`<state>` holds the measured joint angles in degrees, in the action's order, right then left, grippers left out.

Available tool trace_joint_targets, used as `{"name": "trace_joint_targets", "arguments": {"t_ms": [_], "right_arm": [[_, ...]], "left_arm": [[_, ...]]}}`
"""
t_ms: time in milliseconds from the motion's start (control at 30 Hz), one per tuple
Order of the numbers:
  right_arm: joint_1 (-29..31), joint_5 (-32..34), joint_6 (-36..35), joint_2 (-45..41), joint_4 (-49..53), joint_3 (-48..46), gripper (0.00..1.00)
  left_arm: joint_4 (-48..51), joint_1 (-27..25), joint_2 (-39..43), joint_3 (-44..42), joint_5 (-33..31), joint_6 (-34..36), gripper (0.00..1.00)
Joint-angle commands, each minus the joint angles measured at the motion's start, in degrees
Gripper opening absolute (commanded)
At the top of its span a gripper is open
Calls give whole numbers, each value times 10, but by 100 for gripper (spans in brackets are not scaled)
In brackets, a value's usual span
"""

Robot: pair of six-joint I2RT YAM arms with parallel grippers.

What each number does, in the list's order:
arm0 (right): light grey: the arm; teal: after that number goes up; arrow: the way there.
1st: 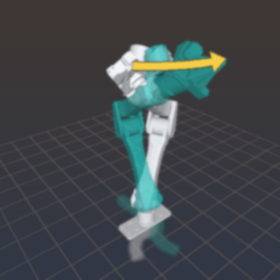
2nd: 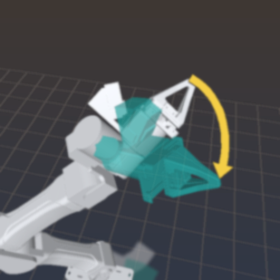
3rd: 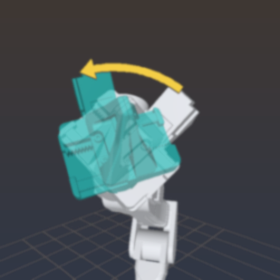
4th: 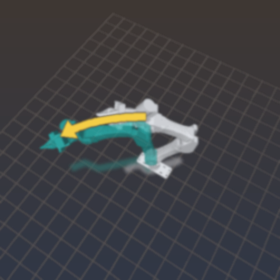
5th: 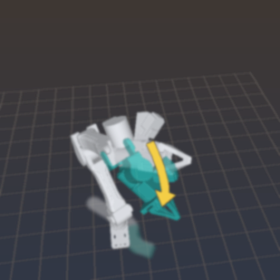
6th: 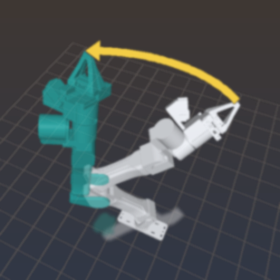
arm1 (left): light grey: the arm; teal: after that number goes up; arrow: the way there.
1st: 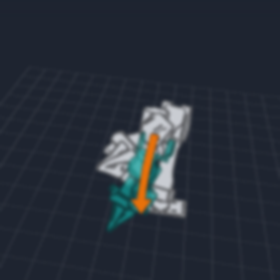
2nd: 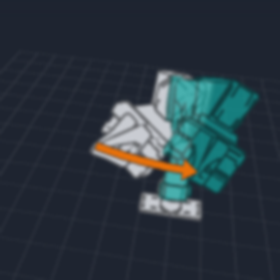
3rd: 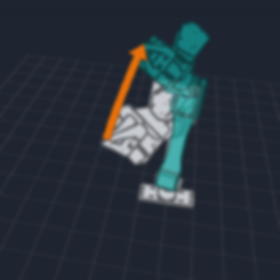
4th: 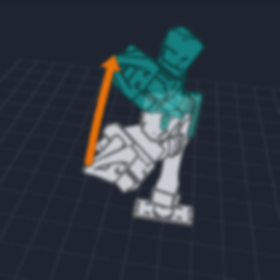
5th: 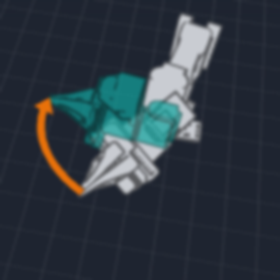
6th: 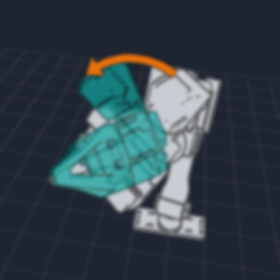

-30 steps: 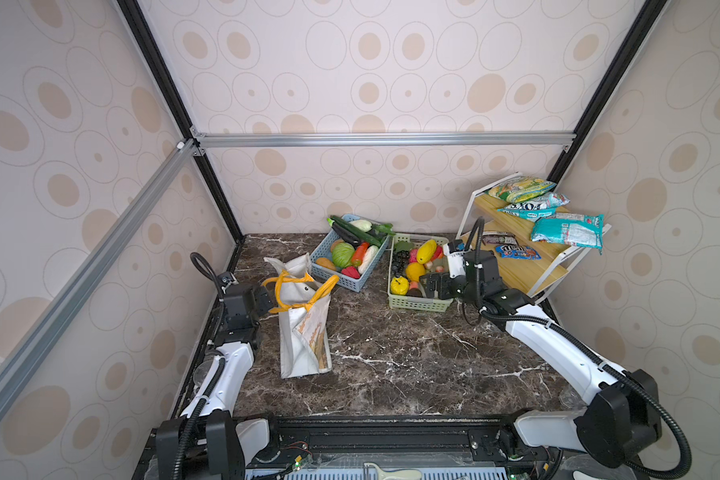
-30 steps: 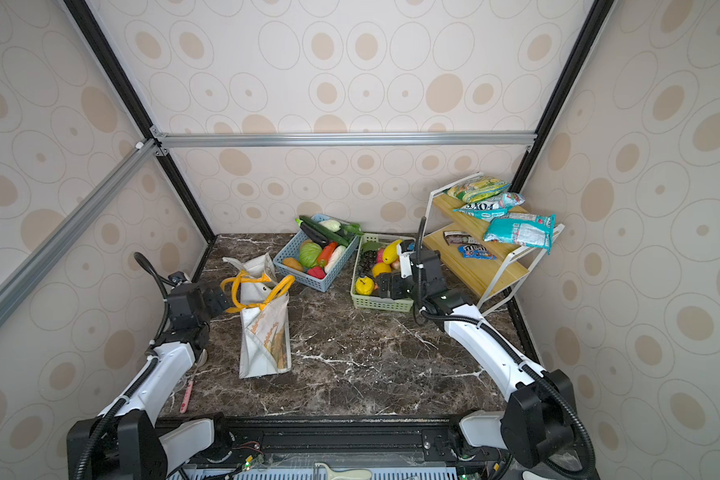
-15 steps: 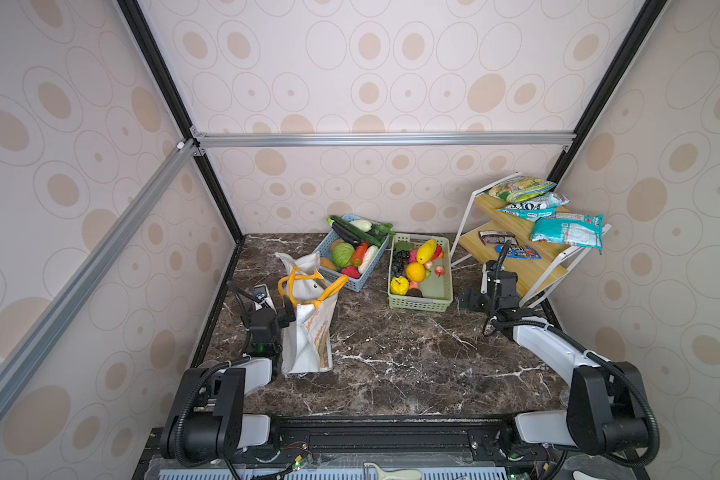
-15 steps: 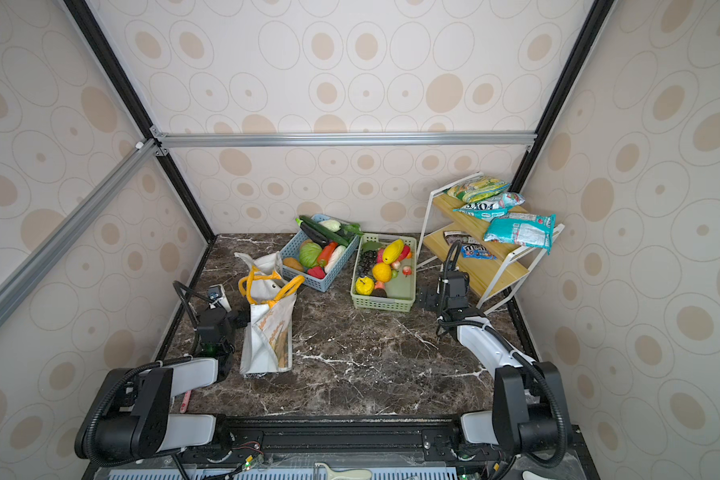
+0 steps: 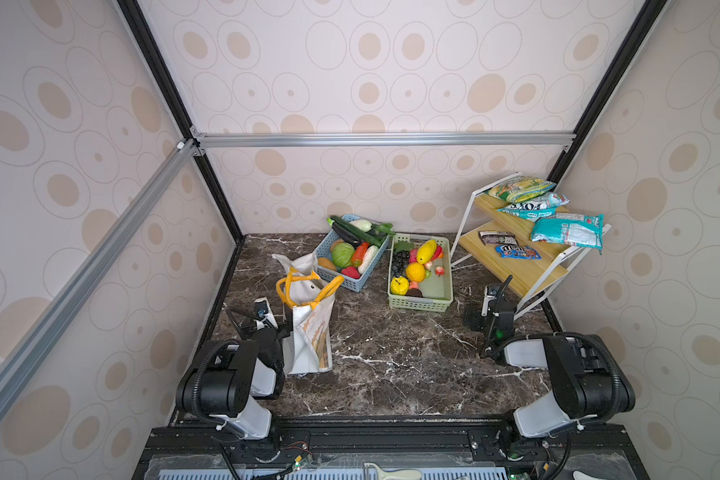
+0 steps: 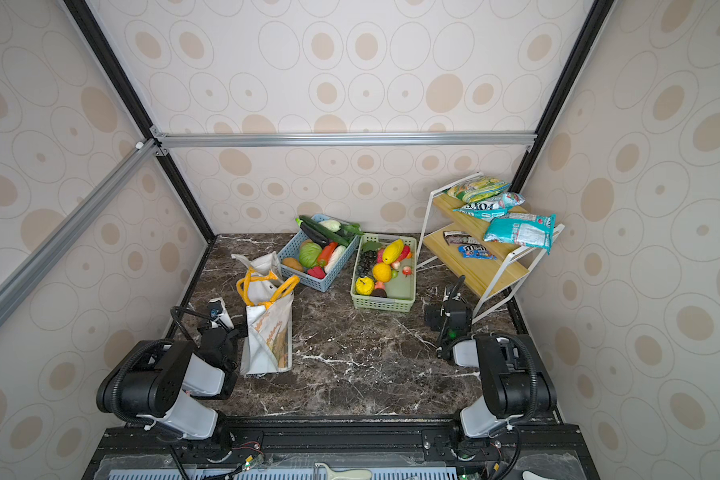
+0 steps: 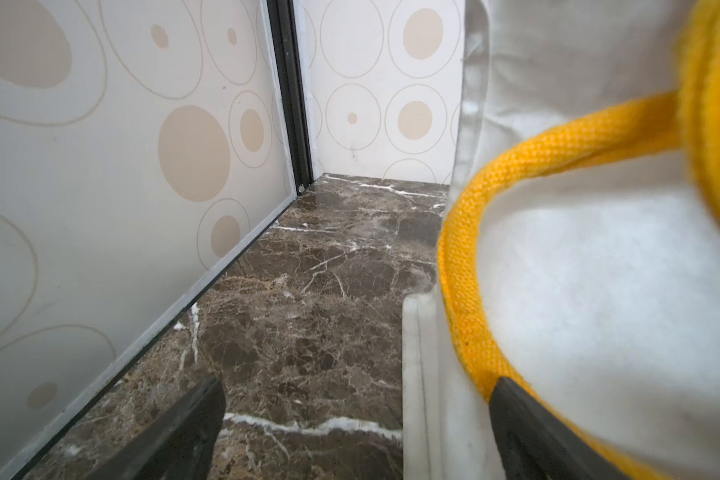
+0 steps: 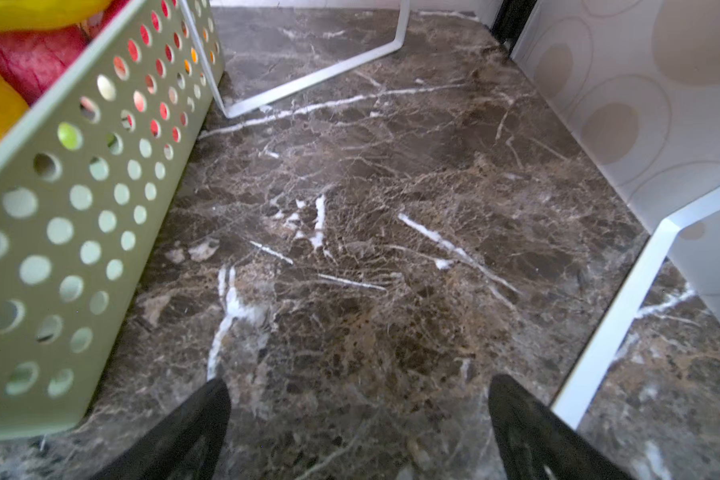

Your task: Place the food into the grocery bag and tie it

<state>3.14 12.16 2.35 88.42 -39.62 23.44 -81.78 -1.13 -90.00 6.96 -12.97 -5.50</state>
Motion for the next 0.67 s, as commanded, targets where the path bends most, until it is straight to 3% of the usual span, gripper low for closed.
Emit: {"name": "trace_joint_targets", "arguments": {"t_ms": [0, 100, 200, 633], "right_arm": [[2, -2, -18, 8, -105, -5, 100], [3, -3, -14, -8, -59, 2, 100], [3, -4, -18, 1, -96, -6, 100], [4, -3, -15, -4, -73, -1, 100]], "left_arm": [[1, -5, -1, 36, -5, 17, 99], [18, -12, -3, 45, -14, 23, 99], [15, -12, -4, 45, -15, 23, 99], [28, -17, -5, 53, -4, 33, 99]]}}
